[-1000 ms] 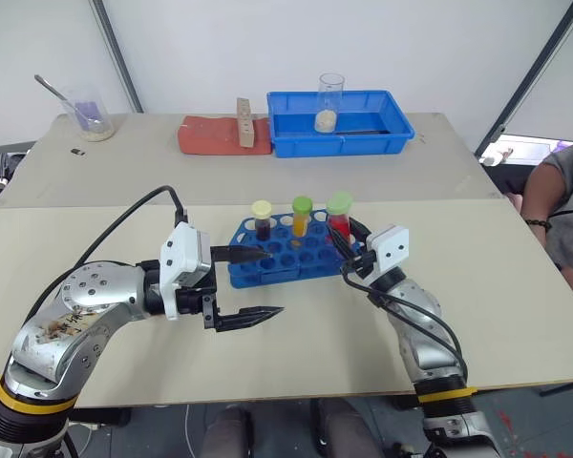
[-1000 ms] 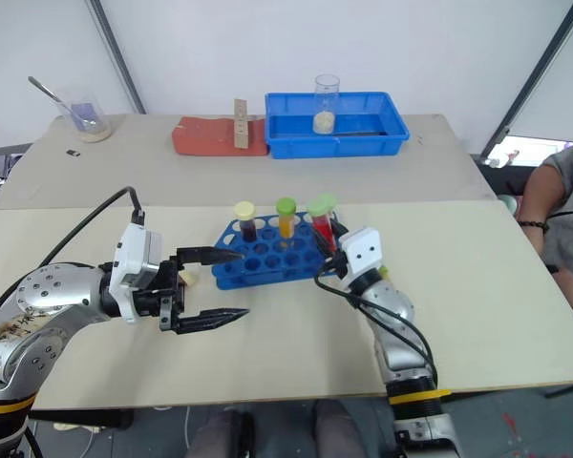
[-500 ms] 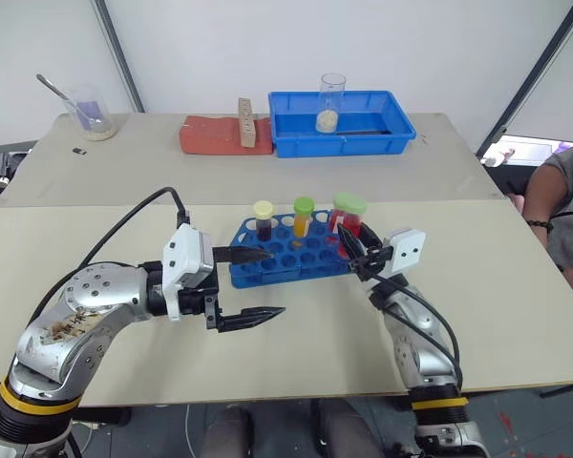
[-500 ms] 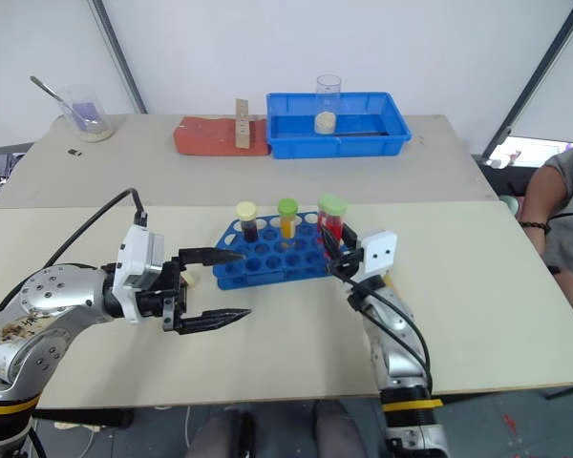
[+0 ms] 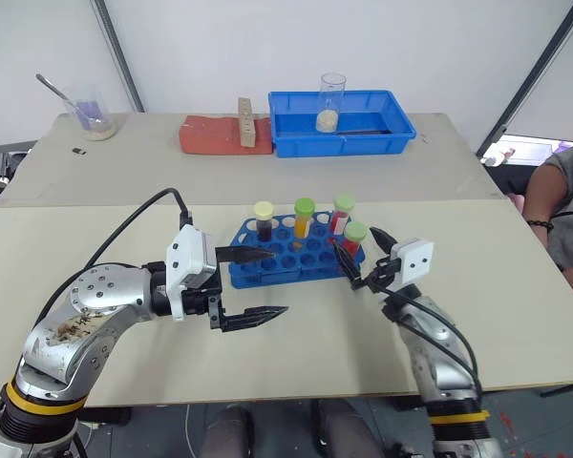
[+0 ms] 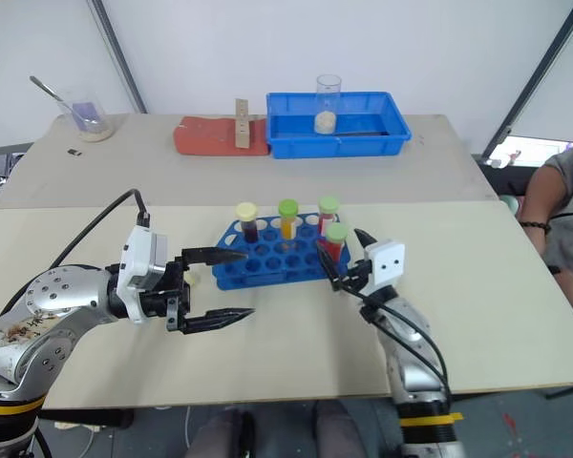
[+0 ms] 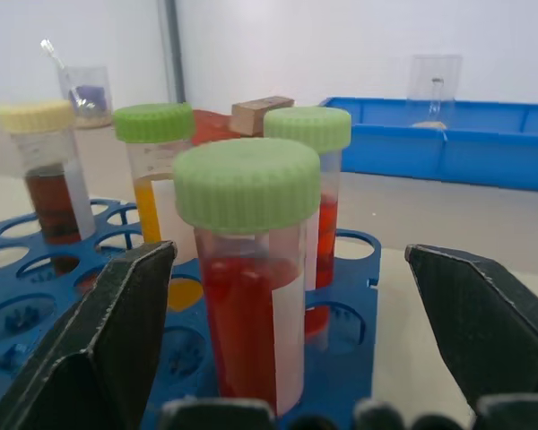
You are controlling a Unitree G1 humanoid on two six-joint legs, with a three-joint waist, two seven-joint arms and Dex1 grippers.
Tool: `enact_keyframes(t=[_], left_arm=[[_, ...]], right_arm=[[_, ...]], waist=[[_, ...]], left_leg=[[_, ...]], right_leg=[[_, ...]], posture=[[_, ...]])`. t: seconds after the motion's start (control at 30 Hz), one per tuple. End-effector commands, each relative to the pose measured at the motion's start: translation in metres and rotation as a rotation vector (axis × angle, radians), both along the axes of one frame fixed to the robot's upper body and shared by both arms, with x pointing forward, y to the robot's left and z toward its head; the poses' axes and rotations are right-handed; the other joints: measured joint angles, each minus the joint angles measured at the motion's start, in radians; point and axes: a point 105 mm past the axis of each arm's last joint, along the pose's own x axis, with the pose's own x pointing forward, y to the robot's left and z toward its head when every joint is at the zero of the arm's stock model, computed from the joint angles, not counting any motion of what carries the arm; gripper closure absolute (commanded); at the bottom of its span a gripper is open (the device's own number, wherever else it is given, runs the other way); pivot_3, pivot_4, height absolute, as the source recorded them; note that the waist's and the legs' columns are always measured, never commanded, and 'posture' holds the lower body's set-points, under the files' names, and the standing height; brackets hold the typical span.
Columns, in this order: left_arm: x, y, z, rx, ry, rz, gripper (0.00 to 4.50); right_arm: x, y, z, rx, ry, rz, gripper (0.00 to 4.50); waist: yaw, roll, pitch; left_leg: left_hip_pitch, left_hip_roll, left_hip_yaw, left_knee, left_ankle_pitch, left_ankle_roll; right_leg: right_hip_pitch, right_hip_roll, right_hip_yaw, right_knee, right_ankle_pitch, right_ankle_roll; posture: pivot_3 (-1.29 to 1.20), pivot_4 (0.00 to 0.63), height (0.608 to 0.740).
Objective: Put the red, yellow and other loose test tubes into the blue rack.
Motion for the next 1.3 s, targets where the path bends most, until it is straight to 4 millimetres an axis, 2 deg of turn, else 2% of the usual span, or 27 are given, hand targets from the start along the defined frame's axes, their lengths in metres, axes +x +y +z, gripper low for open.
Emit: enact_keyframes(t=[0.03, 0.17, 0.3, 0.37, 0.43, 0.53, 0.73, 0.87, 1.03, 1.3], left_arm=[[0.003, 0.003, 0.002, 0.038, -0.035, 0.037, 0.0], [0.006, 0.006, -0.004, 0.12, -0.06, 0.079, 0.0], [-0.008, 0.005, -0.01, 0.209, -0.045, -0.001, 0.0], [-0.014, 0.004, -0.014, 0.247, -0.047, -0.045, 0.0], [-0.017, 0.003, -0.017, 0.289, -0.054, -0.083, 0.0], [-0.019, -0.001, -0.018, 0.296, -0.054, -0.109, 0.0], [-0.023, -0.01, -0.022, 0.302, -0.052, -0.168, 0.0], [-0.021, -0.015, -0.019, 0.274, -0.056, -0.172, 0.0], [-0.021, -0.02, -0.018, 0.259, -0.071, -0.174, 0.0], [-0.02, -0.024, -0.021, 0.248, -0.076, -0.172, 0.0]], right_arm=[[-0.019, -0.013, 0.017, -0.049, -0.002, 0.057, 0.05], [-0.04, -0.033, 0.025, -0.159, 0.06, 0.106, 0.05], [-0.05, -0.052, 0.025, -0.303, 0.252, 0.075, 0.05], [-0.047, -0.062, 0.022, -0.401, 0.348, 0.025, 0.05], [-0.039, -0.076, 0.022, -0.422, 0.447, -0.048, 0.05], [-0.032, -0.083, 0.023, -0.421, 0.595, -0.068, 0.05], [-0.028, -0.078, 0.022, -0.383, 0.862, -0.034, 0.05], [-0.026, -0.076, 0.017, -0.393, 0.967, -0.019, 0.05], [-0.014, -0.078, 0.005, -0.437, 1.045, -0.025, 0.05], [0.005, -0.077, -0.002, -0.49, 1.108, 0.001, 0.05]], waist=[[0.002, 0.0, 0.0], [0.002, 0.0, 0.0], [-0.003, 0.0, 0.0], [-0.004, 0.0, 0.0], [-0.004, -0.001, 0.0], [-0.002, -0.001, 0.0], [0.0, -0.001, 0.0], [0.002, -0.001, 0.0], [-0.001, -0.001, 0.0], [-0.005, -0.001, 0.0]], left_leg=[[0.0, 0.0, 0.0, 0.0, 0.0, 0.0], [0.0, 0.0, 0.001, 0.0, 0.0, 0.0], [0.001, 0.0, 0.001, 0.0, 0.0, 0.0], [0.001, 0.0, 0.001, 0.0, 0.0, 0.0], [0.002, 0.0, 0.001, 0.0, 0.0, 0.0], [0.001, -0.001, 0.001, 0.0, 0.0, 0.0], [-0.001, -0.001, 0.0, 0.0, 0.0, 0.0], [-0.003, -0.001, 0.0, 0.0, -0.001, 0.001], [-0.003, -0.001, 0.0, 0.001, 0.0, 0.001], [-0.003, -0.001, 0.0, 0.001, 0.0, 0.001]], right_leg=[[0.0, 0.0, 0.0, 0.0, 0.0, 0.0], [0.0, 0.0, 0.001, 0.0, -0.002, -0.003], [0.0, 0.0, 0.001, 0.0, -0.003, -0.004], [0.0, 0.0, 0.001, 0.0, -0.003, -0.005], [0.0, 0.0, 0.001, 0.0, -0.004, -0.005], [0.0, 0.0, 0.001, 0.0, -0.003, -0.005], [0.0, 0.0, 0.001, -0.003, -0.004, -0.005], [-0.001, 0.0, 0.001, -0.004, -0.003, -0.003], [0.0, 0.0, 0.001, -0.004, -0.002, -0.001], [-0.001, 0.0, 0.001, -0.004, 0.0, 0.003]], posture=[[0.0, 0.15, 0.729], [0.0, 0.15, 0.729], [0.0, 0.15, 0.729], [0.0, 0.15, 0.729], [0.0, 0.15, 0.729], [0.0, 0.15, 0.729], [0.0, 0.15, 0.729], [0.0, 0.15, 0.729], [0.0, 0.15, 0.729], [0.0, 0.15, 0.729]])
